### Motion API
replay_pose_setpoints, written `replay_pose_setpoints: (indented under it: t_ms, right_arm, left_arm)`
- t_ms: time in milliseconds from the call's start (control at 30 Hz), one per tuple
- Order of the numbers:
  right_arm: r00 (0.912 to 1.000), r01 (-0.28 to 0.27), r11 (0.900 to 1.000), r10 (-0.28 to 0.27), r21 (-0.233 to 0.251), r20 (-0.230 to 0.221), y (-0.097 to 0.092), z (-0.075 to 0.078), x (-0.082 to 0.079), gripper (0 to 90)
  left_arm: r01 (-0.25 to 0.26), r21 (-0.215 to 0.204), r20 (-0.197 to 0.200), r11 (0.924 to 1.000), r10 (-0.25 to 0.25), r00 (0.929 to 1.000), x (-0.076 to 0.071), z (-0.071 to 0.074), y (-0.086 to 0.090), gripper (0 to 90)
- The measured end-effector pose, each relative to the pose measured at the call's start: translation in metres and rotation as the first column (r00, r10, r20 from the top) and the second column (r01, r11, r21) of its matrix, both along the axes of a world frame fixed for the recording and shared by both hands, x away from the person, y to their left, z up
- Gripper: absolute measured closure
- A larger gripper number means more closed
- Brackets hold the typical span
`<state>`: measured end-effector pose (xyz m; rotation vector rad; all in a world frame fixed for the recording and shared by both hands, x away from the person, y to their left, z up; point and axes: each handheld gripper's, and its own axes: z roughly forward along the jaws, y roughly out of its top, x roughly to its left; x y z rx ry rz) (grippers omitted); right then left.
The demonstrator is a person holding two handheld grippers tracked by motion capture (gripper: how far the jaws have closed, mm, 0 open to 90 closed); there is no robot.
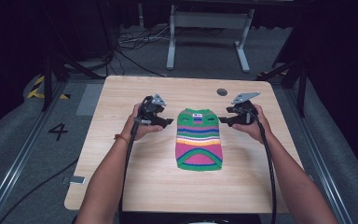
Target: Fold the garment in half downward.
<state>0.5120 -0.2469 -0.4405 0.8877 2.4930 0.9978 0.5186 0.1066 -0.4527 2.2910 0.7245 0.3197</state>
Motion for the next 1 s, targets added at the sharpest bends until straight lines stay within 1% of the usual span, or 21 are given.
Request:
replay_pose_setpoints:
  t_ms: [33,67,100,133,167,200,233,300,367,400,433,467,567,600,667,700,733,800,867,967,1000]
  right_arm:
    - [1.0000,0.001,1.0000,-0.001,0.003,-0.008,0.003,-0.002,0.005,41.0]
    - [1.0000,0.001,1.0000,-0.001,0.003,-0.008,0.003,-0.002,0.005,41.0]
    - [0.9999,0.000,1.0000,0.000,0.009,-0.015,0.006,-0.004,0.011,42.3]
    - [0.9997,-0.003,1.0000,0.003,0.002,-0.023,0.009,-0.007,0.017,43.3]
    - [0.9997,-0.003,1.0000,0.003,0.002,-0.023,0.009,-0.007,0.017,43.3]
    - [0.9995,-0.001,1.0000,0.000,-0.002,-0.031,0.011,-0.009,0.019,43.3]
    - [0.9996,0.012,0.9997,-0.012,-0.021,-0.025,0.014,-0.012,0.022,43.4]
    - [0.9989,0.027,0.9995,-0.027,-0.014,-0.037,0.016,-0.018,0.027,43.6]
    - [0.9984,0.039,0.9991,-0.040,-0.015,-0.041,0.018,-0.025,0.032,43.6]
    - [0.9980,0.045,0.9988,-0.046,-0.020,-0.043,0.019,-0.027,0.033,43.6]
    - [0.9976,0.052,0.9983,-0.053,-0.024,-0.044,0.020,-0.029,0.034,43.5]
    - [0.9974,0.052,0.9985,-0.053,-0.017,-0.049,0.022,-0.032,0.036,43.5]
    - [0.9972,0.057,0.9982,-0.058,-0.021,-0.048,0.023,-0.036,0.037,43.2]
    - [0.9969,0.059,0.9982,-0.059,-0.011,-0.051,0.025,-0.038,0.038,43.2]
    - [0.9964,0.065,0.9977,-0.066,-0.019,-0.053,0.026,-0.040,0.038,43.2]
    - [0.9963,0.065,0.9976,-0.066,-0.023,-0.055,0.027,-0.042,0.038,43.2]
    - [0.9960,0.065,0.9974,-0.067,-0.032,-0.059,0.029,-0.045,0.039,43.1]
    - [0.9954,0.062,0.9975,-0.064,-0.035,-0.070,0.030,-0.050,0.038,42.9]
    - [0.9956,0.059,0.9975,-0.061,-0.039,-0.071,0.032,-0.054,0.036,42.7]
    - [0.9941,0.053,0.9981,-0.056,-0.030,-0.093,0.031,-0.055,0.035,43.1]
    - [0.9940,0.049,0.9984,-0.052,-0.028,-0.097,0.031,-0.055,0.034,43.9]
  left_arm:
    - [0.003,-0.011,-0.013,0.9999,-0.003,0.9999,0.006,-0.003,-0.006,34.7]
    - [0.003,-0.011,-0.013,0.9999,-0.003,0.9999,0.006,-0.003,-0.006,34.6]
    - [0.007,-0.005,-0.013,1.0000,-0.007,0.9999,0.009,-0.004,-0.010,34.6]
    - [-0.003,0.011,-0.011,0.9999,0.003,0.9999,0.014,-0.007,-0.017,34.7]
    - [-0.003,0.011,-0.011,0.9999,0.003,0.9999,0.014,-0.007,-0.017,34.6]
    - [-0.007,0.005,-0.001,1.0000,0.007,1.0000,0.018,-0.010,-0.020,34.6]
    - [-0.018,0.000,-0.014,0.9998,0.018,0.9998,0.021,-0.012,-0.023,34.7]
    - [-0.040,-0.014,-0.025,0.9991,0.040,0.9989,0.027,-0.019,-0.029,34.3]
    - [-0.048,-0.020,-0.034,0.9987,0.047,0.9983,0.030,-0.025,-0.035,34.3]
    - [-0.049,-0.016,-0.038,0.9987,0.048,0.9981,0.031,-0.027,-0.038,34.3]
    - [-0.053,0.002,-0.033,0.9986,0.053,0.9980,0.032,-0.031,-0.043,34.4]
    - [-0.053,0.002,-0.033,0.9986,0.053,0.9980,0.032,-0.031,-0.043,34.4]
    - [-0.074,0.003,-0.037,0.9972,0.075,0.9965,0.034,-0.037,-0.049,34.8]
    - [-0.077,0.003,-0.041,0.9970,0.077,0.9962,0.033,-0.039,-0.051,34.8]
    - [-0.078,0.005,-0.048,0.9970,0.078,0.9958,0.033,-0.044,-0.053,34.9]
    - [-0.078,0.009,-0.061,0.9969,0.079,0.9950,0.033,-0.047,-0.054,34.8]
    - [-0.084,-0.009,-0.061,0.9964,0.083,0.9947,0.033,-0.049,-0.054,34.8]
    - [-0.088,-0.016,-0.077,0.9960,0.086,0.9933,0.033,-0.050,-0.053,35.3]
    - [-0.088,-0.024,-0.094,0.9959,0.085,0.9920,0.032,-0.051,-0.052,35.5]
    - [-0.074,-0.025,-0.096,0.9970,0.071,0.9928,0.028,-0.050,-0.051,35.6]
    - [-0.068,-0.030,-0.105,0.9972,0.065,0.9923,0.027,-0.050,-0.051,35.6]
